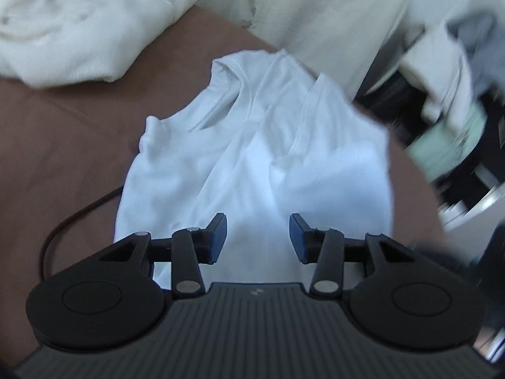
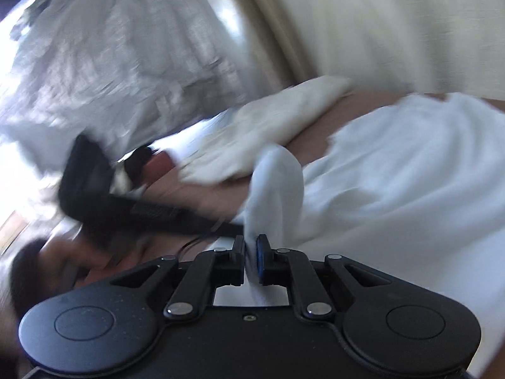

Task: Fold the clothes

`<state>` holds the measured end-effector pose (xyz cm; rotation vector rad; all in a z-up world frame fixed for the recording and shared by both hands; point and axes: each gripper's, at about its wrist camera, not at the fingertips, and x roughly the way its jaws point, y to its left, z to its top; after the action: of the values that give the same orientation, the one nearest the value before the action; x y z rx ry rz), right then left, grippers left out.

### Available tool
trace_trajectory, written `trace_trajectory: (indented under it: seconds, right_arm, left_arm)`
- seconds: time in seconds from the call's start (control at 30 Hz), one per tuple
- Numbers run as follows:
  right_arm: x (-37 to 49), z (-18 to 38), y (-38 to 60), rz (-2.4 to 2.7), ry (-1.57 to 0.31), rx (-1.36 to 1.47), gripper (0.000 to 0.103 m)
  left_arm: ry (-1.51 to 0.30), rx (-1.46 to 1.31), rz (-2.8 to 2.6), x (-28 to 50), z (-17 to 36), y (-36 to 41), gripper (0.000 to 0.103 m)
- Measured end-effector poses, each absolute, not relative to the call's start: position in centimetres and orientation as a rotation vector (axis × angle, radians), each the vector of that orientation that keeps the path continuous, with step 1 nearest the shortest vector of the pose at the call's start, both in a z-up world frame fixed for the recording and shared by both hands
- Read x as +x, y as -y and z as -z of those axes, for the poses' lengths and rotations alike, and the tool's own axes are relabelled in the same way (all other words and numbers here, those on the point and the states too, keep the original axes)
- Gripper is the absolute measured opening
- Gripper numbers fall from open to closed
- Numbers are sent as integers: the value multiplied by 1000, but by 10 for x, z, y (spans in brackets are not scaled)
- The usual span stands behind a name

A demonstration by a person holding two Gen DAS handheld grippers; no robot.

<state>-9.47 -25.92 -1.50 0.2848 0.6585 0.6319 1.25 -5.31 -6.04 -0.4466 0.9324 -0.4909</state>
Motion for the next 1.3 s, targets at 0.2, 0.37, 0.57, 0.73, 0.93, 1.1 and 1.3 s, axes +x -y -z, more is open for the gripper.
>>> trace_trajectory:
  seconds: [0.2,0.37,0.57,0.73,0.93,1.1,1.3]
  right_arm:
    - [-88,58,213,-638,-845,116,11]
    - [-85,56,216,-646,-838,127,11]
    - [-87,55,209,-745,-851,88,22]
    - [-91,31,229,-784,-799,132,37]
    - [-77,10,284,-624,-718,262,46]
    - [-64,13,322,-465,-724,378,46]
    - [-54,22,336,-369,-722,420,50]
  left_arm:
    - [-976,-409,488,15,71,68,47]
    - [-988,-431,576,12,75,78,57]
    - [-1000,-429,549,15,78,78,58]
    - [-998,-417,516,15,79,72,58]
    - [-997,-430,520,17,80,71,58]
    - [-985,-398,528,15,78,75,59]
    - [-1010,-356,485,19,84,77,63]
